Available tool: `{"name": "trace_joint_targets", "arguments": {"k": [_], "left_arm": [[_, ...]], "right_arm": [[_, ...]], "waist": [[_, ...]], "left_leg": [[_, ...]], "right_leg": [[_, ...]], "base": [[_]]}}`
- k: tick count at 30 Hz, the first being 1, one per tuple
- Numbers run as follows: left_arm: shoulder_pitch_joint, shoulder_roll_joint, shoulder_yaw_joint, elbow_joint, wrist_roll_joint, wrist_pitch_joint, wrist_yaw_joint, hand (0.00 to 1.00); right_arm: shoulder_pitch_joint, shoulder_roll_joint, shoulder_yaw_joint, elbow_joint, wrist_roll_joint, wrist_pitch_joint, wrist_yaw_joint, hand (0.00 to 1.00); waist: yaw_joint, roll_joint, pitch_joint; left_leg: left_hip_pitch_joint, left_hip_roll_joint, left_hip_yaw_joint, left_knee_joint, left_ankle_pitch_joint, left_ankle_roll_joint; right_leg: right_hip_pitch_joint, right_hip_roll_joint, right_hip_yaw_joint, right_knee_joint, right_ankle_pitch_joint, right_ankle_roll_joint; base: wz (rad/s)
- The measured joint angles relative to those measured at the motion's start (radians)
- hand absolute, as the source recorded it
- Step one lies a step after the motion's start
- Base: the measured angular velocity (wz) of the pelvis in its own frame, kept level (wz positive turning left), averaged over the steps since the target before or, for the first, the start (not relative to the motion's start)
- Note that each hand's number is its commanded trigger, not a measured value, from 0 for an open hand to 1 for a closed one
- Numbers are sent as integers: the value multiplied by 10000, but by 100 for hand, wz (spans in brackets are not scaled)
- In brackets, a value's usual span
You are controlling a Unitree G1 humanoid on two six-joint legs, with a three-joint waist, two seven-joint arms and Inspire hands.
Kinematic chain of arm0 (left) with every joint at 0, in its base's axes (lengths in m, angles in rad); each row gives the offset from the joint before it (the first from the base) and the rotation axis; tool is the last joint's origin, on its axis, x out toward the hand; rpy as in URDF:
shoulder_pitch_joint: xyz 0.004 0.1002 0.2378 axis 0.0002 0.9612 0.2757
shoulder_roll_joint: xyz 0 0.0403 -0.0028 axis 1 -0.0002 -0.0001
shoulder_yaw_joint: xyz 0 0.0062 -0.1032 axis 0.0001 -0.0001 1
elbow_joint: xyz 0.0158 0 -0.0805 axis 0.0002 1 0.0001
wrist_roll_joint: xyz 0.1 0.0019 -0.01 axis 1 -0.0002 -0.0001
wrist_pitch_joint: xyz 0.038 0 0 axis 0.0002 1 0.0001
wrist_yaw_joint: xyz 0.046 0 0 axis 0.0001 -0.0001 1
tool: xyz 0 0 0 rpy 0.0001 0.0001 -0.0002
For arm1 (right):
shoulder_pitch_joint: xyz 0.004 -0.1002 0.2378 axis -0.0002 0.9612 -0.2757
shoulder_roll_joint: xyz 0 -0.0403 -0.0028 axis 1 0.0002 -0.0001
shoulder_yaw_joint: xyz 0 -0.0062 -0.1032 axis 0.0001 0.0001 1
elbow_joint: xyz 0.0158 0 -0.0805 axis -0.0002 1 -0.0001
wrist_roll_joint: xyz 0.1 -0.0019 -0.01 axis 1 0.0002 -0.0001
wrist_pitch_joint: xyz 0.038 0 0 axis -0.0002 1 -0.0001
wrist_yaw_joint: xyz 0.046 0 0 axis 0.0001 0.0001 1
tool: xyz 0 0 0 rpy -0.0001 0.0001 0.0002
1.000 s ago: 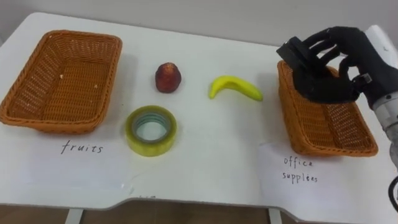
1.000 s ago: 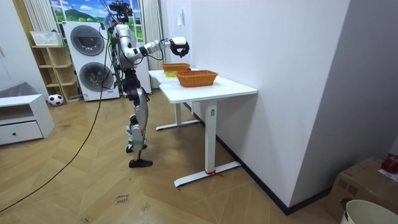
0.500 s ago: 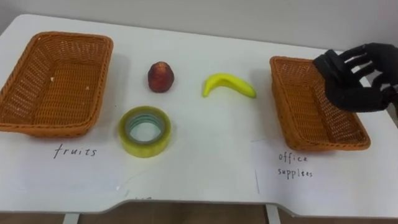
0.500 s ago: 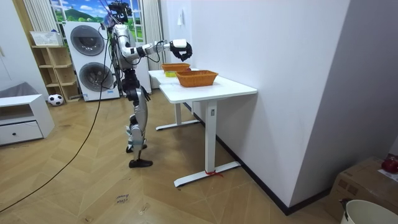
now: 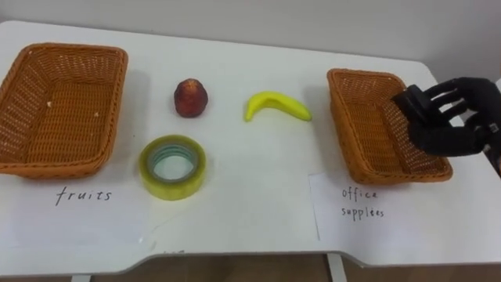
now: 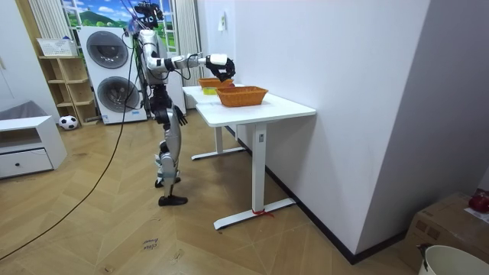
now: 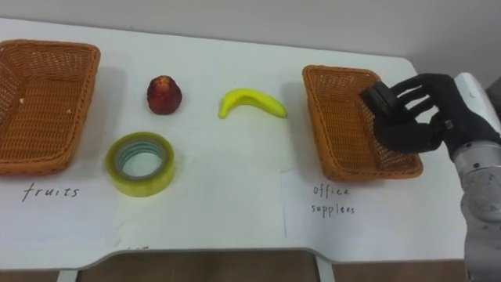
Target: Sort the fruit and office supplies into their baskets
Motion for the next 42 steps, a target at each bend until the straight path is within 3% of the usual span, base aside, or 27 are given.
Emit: {"name": "trace_joint_targets", "arguments": {"k": [16,17,18,19,20,31,42], "left_arm": [[-166,5,-55,0,3,2,-22,0],[-191,5,-82,-1,3,2,-22,0],[-197,5,-99,-2,3,2,-22,0],[-209,5,-117,-3,3,2,-22,0],[-222,6,-116,-3,3,2,-22,0],[-218,14,-113,-2,1,2,-21,0],[-230,21,-163,-7,-15,-5,7,0]], "right_arm": [[52,0,31,1,-44,107,144,100],[52,0,31,1,-62,107,143,78],[52,0,31,1,-83,107,143,44],[52,0,31,1,-130,107,143,28],[52,0,31,1,-186,107,142,0],[50,0,26,0,-409,108,139,0],[52,0,29,1,-400,107,134,0]], "waist": [[50,162,18],[52,195,13],[52,210,10],[50,235,9],[47,247,14],[51,190,-26],[65,203,4]], "left_leg": [[27,8,34,-32,0,0],[20,8,33,-31,0,-1],[19,8,33,-31,0,-1],[19,9,34,-26,0,-1],[19,8,35,-18,0,-1],[-78,9,36,-13,1,-1],[-67,10,53,-23,0,0]], "right_leg": [[-27,15,7,-28,1,1],[-34,16,7,-25,1,1],[-36,16,7,-24,1,1],[-36,15,9,-20,1,1],[-36,15,11,-18,1,1],[-129,11,9,54,1,1],[-154,7,8,113,1,1]], "base": [[0],[0],[0],[0],[0],[0],[0]]}}
